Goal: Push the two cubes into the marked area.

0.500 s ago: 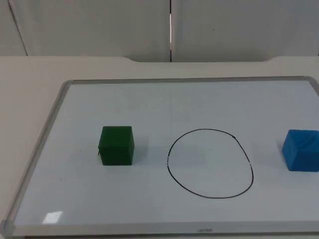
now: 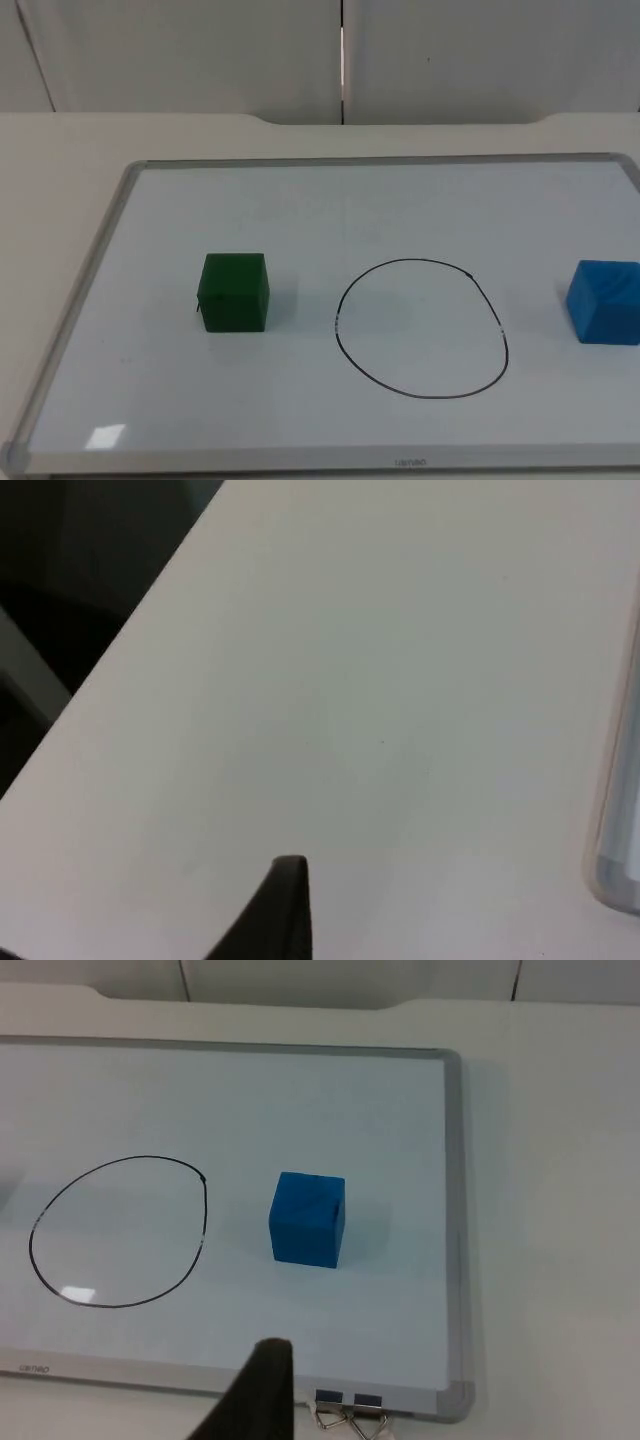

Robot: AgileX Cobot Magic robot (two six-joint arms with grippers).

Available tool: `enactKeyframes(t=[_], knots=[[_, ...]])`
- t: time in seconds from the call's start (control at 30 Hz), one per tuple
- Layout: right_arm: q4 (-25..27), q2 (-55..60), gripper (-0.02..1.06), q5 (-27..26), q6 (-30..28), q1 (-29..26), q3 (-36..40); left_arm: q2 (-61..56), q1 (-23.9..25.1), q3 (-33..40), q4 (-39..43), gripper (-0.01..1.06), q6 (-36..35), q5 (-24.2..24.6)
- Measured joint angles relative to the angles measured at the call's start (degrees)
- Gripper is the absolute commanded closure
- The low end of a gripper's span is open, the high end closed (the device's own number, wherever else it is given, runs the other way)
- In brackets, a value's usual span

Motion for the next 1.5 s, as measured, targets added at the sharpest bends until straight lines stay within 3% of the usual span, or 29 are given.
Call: enactKeyframes(t=[0.67,0.93,1.17,1.5], knots=[[0.00,0.00,-0.01,0.00,0.00,0.00,0.00,-0.16,-5.42,0.00,0.13,0.01,0.00,0.00],[0.00,0.00,-0.01,0.00,0.00,0.00,0.00,-11.06,-13.95,0.00,0.34,0.01,0.00,0.00],[0.00,0.00,-0.01,0.00,0.00,0.00,0.00,-11.52,-19.47,0.00,0.81,0.01,0.00,0.05],[0.00,0.00,-0.01,0.00,0.00,0.00,0.00,-11.52,-19.94,0.00,1.41,0.01,0.00,0.05]])
